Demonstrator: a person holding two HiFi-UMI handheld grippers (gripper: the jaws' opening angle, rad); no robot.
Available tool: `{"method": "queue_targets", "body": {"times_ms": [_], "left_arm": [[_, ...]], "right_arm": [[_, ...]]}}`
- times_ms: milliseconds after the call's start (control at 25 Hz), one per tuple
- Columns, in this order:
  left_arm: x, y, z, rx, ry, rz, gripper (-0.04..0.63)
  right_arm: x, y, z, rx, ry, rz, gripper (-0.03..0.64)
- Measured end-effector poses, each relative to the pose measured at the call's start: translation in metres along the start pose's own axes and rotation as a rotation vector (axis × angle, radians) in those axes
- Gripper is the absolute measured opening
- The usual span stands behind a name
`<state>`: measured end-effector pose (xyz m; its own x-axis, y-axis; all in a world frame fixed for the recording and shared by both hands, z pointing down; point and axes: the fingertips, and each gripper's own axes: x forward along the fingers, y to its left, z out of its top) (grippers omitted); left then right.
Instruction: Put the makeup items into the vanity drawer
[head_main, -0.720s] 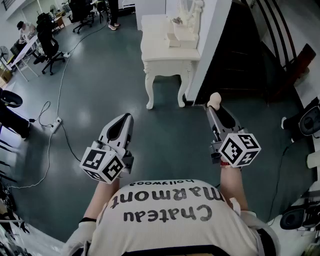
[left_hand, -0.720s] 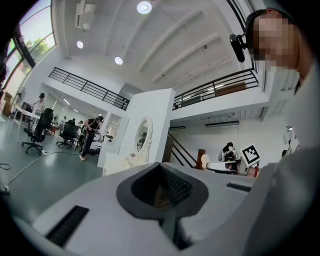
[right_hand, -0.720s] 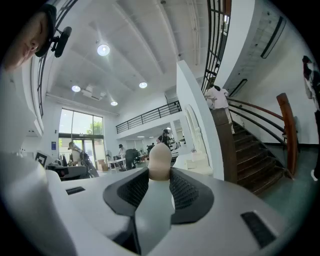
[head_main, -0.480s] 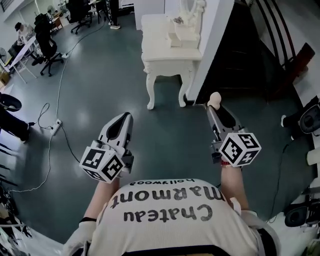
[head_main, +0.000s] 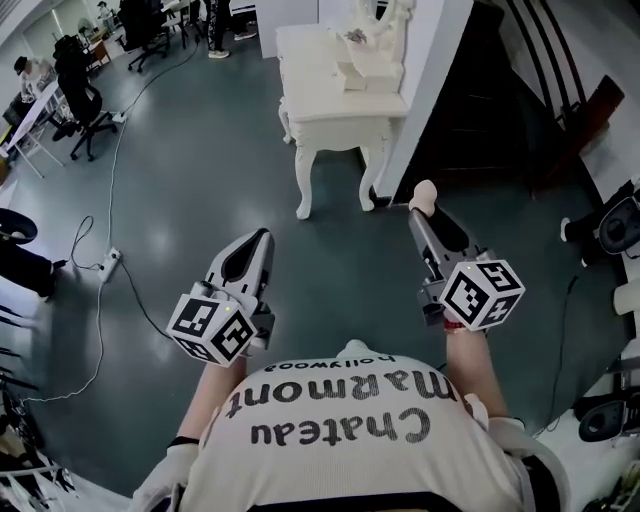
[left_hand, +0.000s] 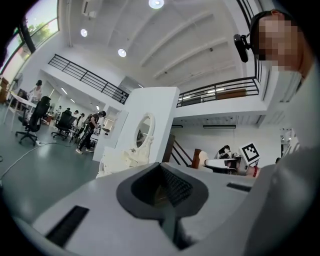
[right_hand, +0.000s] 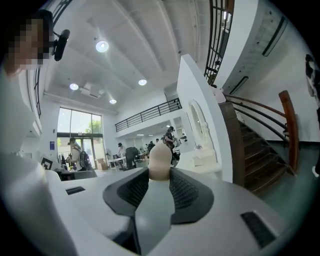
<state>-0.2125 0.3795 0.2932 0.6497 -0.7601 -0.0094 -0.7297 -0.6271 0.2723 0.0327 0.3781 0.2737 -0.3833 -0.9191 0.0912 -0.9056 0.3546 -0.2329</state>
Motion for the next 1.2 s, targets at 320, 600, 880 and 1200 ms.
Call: {"method": "queue_targets", "body": {"times_ms": [320, 600, 880, 1200], "left_arm": [[0.047, 0.036, 0.009, 0.023, 0.001, 0.021, 0.008], [0.131, 0.061, 0.032, 0.014, -0.049, 0.052, 0.008], [0.204, 0.068, 0.039, -0.021, -0.085, 0.079, 0.009], [0.255, 0.076, 0.025, -0.058, -0.069, 0.121, 0.008]], "right_arm": [[0.058, -0.023, 0.007, 0.01, -0.013, 0.04, 0.147], [0.125, -0.09, 0.032, 0.01, -0.009, 0.065, 0.147], [0.171, -0.154, 0.055, -0.01, -0.005, 0.105, 0.147], [0.196, -0.208, 0.049, -0.022, 0.004, 0.103, 0.147]]}}
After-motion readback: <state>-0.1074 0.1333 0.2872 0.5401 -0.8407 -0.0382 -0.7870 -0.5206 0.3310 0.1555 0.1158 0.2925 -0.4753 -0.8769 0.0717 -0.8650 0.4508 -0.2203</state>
